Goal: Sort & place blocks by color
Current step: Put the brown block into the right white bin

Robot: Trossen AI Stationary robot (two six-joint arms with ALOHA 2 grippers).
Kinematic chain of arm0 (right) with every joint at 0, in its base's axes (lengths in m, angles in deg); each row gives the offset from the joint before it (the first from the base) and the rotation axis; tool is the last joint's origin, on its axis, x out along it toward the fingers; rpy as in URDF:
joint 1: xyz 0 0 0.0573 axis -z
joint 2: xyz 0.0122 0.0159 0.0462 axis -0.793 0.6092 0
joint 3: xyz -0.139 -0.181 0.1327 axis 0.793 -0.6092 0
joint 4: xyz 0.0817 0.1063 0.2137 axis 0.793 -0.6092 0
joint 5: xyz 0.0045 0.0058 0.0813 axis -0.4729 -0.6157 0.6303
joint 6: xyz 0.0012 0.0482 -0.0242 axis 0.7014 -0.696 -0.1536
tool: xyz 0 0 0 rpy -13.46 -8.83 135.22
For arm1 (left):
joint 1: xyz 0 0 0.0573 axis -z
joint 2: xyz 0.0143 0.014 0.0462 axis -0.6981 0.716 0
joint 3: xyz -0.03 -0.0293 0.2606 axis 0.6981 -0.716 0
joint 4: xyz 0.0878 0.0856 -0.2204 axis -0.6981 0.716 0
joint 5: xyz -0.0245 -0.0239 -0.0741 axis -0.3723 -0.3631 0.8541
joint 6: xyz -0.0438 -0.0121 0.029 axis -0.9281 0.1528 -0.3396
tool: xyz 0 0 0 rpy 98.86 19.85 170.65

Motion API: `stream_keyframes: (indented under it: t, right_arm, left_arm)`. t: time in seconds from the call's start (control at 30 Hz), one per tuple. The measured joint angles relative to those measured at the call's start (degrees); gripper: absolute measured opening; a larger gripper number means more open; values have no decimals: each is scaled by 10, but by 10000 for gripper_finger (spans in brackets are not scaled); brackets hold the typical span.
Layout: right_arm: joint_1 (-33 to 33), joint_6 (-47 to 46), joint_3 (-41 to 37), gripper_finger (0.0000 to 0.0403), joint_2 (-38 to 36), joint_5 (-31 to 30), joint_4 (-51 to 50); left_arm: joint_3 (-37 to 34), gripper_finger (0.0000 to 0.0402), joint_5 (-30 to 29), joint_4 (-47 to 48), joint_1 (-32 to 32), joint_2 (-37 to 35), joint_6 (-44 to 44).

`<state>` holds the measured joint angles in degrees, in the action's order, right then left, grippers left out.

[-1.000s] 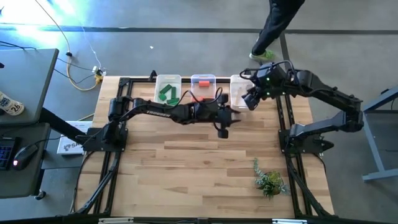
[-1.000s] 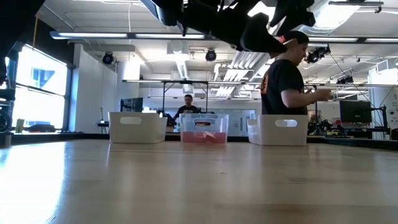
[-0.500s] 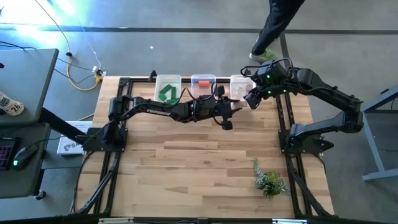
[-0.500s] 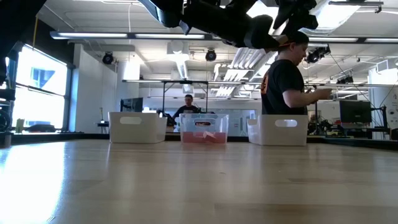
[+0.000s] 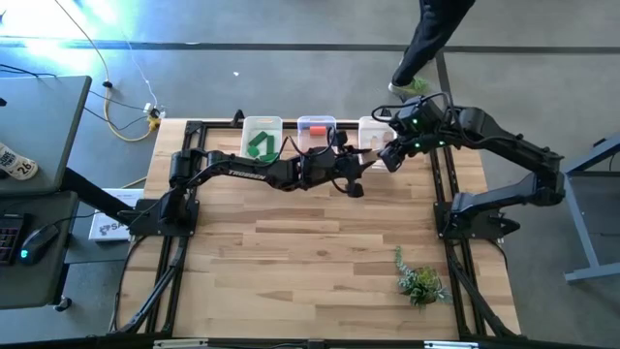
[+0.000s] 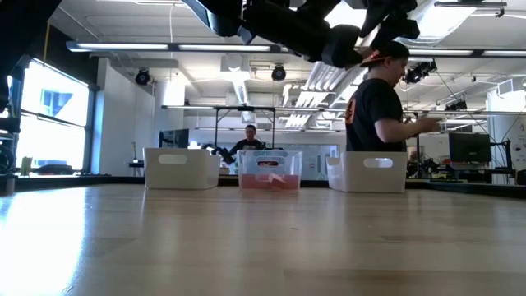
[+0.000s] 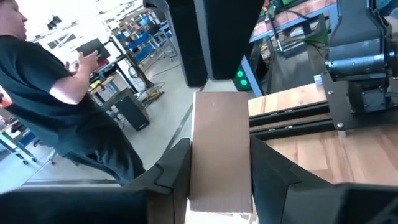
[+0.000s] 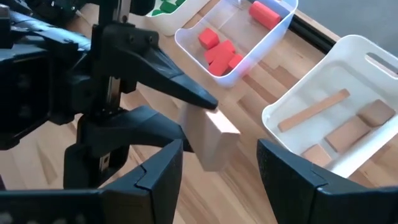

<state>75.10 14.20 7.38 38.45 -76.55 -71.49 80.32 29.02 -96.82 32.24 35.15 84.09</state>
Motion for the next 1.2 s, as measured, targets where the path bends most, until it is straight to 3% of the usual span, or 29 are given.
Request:
stream_keyframes:
  t: [0.5, 0.63, 0.87, 1.2]
  right_arm:
    - [-6, 7, -1, 189, 46, 2, 9]
    - [-5, 7, -1, 154, 50, 12, 9]
    - [-5, 28, 0, 48, 55, 47, 17]
    - [-5, 48, 0, 41, 56, 37, 12]
  left_arm:
    - [0, 107, -7, -14, 13, 0, 15]
    - [0, 109, -13, -14, 13, 0, 15]
    - [-1, 113, -21, -11, 13, 0, 19]
    - [-1, 128, -36, -9, 13, 0, 32]
